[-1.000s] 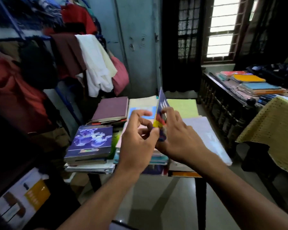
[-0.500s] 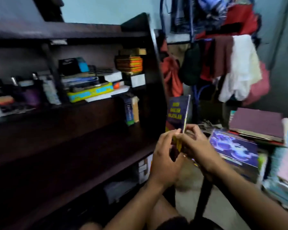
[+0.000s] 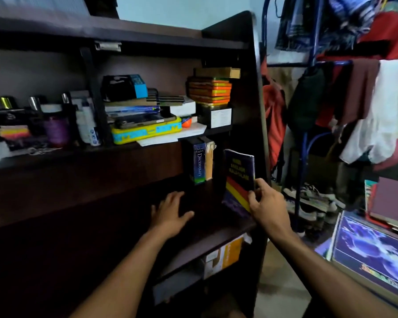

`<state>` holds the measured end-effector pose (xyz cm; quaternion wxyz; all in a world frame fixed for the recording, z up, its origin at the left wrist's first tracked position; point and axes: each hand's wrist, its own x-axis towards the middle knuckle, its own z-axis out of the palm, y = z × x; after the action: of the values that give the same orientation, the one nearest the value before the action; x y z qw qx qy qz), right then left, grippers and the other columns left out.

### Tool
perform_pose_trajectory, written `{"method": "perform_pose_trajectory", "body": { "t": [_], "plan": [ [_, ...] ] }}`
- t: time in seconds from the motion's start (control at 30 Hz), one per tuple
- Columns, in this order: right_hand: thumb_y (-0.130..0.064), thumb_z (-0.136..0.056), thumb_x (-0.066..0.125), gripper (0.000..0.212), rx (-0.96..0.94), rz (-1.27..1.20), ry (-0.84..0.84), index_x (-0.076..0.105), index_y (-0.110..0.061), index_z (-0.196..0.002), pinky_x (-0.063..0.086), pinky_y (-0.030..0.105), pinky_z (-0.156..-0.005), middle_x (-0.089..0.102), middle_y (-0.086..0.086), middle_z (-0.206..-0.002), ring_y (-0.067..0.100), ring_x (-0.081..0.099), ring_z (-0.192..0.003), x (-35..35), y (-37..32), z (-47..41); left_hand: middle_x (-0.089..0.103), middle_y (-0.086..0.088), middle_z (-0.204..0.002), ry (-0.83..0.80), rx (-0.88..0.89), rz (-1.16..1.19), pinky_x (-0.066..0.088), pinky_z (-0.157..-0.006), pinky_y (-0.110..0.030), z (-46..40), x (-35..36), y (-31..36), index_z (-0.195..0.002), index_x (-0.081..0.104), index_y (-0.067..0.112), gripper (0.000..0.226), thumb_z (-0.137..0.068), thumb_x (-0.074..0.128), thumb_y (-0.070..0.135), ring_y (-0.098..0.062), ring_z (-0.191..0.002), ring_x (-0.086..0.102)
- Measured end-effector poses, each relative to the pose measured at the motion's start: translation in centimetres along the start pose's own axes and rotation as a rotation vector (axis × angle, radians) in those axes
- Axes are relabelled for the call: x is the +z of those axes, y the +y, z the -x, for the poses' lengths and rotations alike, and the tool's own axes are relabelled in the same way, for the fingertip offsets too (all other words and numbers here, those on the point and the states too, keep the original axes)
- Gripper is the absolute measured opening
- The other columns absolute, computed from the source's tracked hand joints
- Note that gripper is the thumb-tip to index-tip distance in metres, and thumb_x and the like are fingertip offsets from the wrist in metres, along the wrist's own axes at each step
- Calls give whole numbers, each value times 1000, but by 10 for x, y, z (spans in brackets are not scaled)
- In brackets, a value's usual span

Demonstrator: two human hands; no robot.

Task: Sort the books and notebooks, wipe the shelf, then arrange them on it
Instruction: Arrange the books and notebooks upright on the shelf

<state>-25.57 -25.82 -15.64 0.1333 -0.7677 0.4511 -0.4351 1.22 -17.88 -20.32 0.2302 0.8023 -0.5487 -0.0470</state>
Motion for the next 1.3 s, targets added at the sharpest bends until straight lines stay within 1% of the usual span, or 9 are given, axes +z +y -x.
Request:
{"method": "perform_pose_trajectory", "body": {
  "t": [0.1,0.27,0.4,0.63,0.7,0.83,0.97,1.07,1.3],
  "plan": [
    [-22,-98,55,6,26,-3,22,52,-24,-103,53,45,-70,66,2,-91,29,64,-85,40,20,-26,27,-1,-165,29,-106,27,23,-120,-58,-21,7,-38,-159,22,30,74,-98,46,63,-29,-147,34],
    [-24,-102,52,27,118,-17,107,56,-14,-127,52,45,-86,64,8,-117,31,61,-108,102,37,-65,23,3,-167,-5,-109,-131,6,-124,-55,-30,29,-46,-161,11,37,77,-96,27,75,-20,-153,21],
    [-21,-102,52,26,183,-17,163,55,-7,-124,51,46,-78,60,15,-119,40,62,-104,142,46,-78,19,7,-168,-32,-144,-178,4,-125,-52,-29,37,-53,-160,19,36,76,-96,25,75,-14,-155,14],
    [-28,-105,48,23,210,-73,198,52,-17,-124,44,33,-72,53,1,-124,14,56,-93,181,41,-109,13,11,-169,-38,-157,-215,2,-126,-50,-35,39,-52,-159,19,38,75,-95,22,76,-11,-156,8],
    [-29,-105,47,23,210,-75,202,51,-18,-124,46,35,-72,49,-1,-124,15,57,-95,188,40,-111,13,11,-169,-31,-150,-229,2,-126,-50,-34,38,-53,-159,19,39,75,-95,21,76,-11,-156,8],
    [-31,-105,46,27,216,-57,178,48,-20,-129,55,43,-76,43,-3,-125,20,60,-102,194,42,-111,11,11,-169,-35,-154,-228,1,-126,-50,-34,38,-51,-159,18,39,75,-94,21,77,-11,-156,7],
    [-31,-106,44,33,163,-57,181,44,-21,-137,55,37,-77,40,-2,-128,19,58,-105,197,45,-110,11,11,-170,-46,-157,-231,1,-126,-51,-35,36,-50,-159,18,40,76,-94,20,77,-12,-156,7],
    [-31,-106,43,40,125,-91,181,38,-21,-145,58,41,-81,40,-2,-129,17,55,-107,198,48,-110,11,10,-170,-56,-161,-225,1,-126,-51,-34,35,-50,-160,17,39,76,-94,18,77,-13,-156,6],
    [-18,-97,60,55,112,-203,176,35,-24,-145,58,40,-89,41,-1,-133,18,57,-112,198,48,-111,10,10,-170,-72,-167,-228,1,-126,-52,-34,35,-48,-159,16,40,75,-94,18,77,-14,-156,7]
  ]
}}
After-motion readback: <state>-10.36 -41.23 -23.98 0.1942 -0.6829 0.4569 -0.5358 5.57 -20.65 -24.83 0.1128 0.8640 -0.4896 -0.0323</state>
